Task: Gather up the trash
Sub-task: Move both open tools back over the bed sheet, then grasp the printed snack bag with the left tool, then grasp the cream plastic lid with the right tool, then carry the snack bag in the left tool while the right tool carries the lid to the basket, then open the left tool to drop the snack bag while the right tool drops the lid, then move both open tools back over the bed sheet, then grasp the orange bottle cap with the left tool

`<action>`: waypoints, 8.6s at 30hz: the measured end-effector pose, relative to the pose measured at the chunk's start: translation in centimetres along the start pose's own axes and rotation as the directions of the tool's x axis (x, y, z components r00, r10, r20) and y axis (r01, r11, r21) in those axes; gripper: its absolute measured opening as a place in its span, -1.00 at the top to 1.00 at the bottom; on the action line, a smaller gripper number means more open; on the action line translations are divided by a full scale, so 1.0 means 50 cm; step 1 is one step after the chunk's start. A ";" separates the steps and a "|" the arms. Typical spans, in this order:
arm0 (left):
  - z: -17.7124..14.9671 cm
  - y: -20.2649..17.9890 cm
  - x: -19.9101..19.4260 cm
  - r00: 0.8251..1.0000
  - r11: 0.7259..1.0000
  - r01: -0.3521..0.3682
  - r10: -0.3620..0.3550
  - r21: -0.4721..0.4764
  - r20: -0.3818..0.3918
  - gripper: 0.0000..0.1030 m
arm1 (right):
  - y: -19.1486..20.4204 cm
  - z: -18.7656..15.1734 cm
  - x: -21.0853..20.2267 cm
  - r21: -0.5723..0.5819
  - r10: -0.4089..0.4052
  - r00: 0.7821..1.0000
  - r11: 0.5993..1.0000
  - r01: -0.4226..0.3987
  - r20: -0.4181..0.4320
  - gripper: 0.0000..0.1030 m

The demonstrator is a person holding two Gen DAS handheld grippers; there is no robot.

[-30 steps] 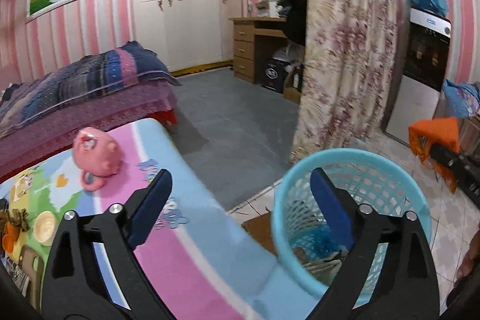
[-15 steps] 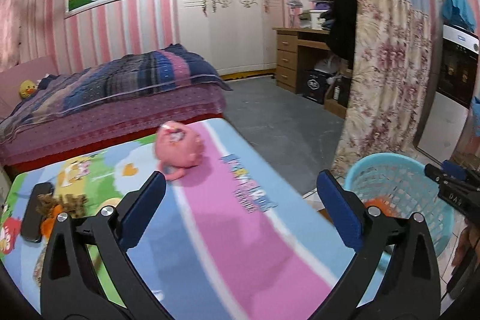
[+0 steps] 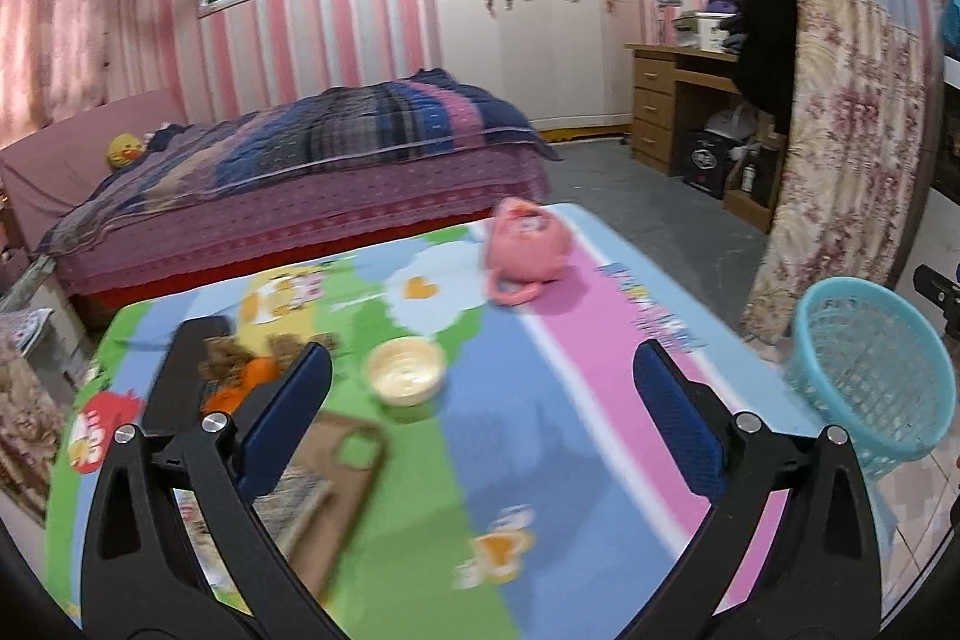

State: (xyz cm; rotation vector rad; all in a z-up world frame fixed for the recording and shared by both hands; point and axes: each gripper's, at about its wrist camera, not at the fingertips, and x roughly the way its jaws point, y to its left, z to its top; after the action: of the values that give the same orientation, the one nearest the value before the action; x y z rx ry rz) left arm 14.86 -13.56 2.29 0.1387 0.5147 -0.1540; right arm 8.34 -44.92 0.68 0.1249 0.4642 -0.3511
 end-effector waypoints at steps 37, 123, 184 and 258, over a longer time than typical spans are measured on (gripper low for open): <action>-0.196 0.369 0.141 0.932 0.973 -0.001 -0.083 -0.232 -0.352 -0.05 | 0.357 -0.060 0.005 -0.241 0.166 0.981 0.953 -0.185 -0.096 -0.90; -0.010 0.061 -0.016 0.989 0.989 0.139 -0.141 -0.044 -0.046 0.66 | 0.092 0.003 -0.062 -0.042 0.038 0.999 0.998 -0.038 -0.002 -0.19; 0.001 0.040 0.005 1.000 0.999 -0.020 0.019 -0.043 -0.013 -0.89 | -0.076 -0.012 0.018 0.056 -0.162 0.986 0.985 0.165 -0.048 -0.72; -0.121 0.358 0.267 0.938 0.975 -0.152 0.091 -0.161 -0.334 0.05 | 0.449 -0.091 0.125 -0.235 0.198 0.965 0.943 -0.236 -0.173 -0.89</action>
State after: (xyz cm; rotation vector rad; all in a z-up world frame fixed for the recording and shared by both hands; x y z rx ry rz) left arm 26.69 3.53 -7.91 0.0126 0.8455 0.0413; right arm 19.72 -24.97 -5.35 -0.0477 0.6312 -0.0624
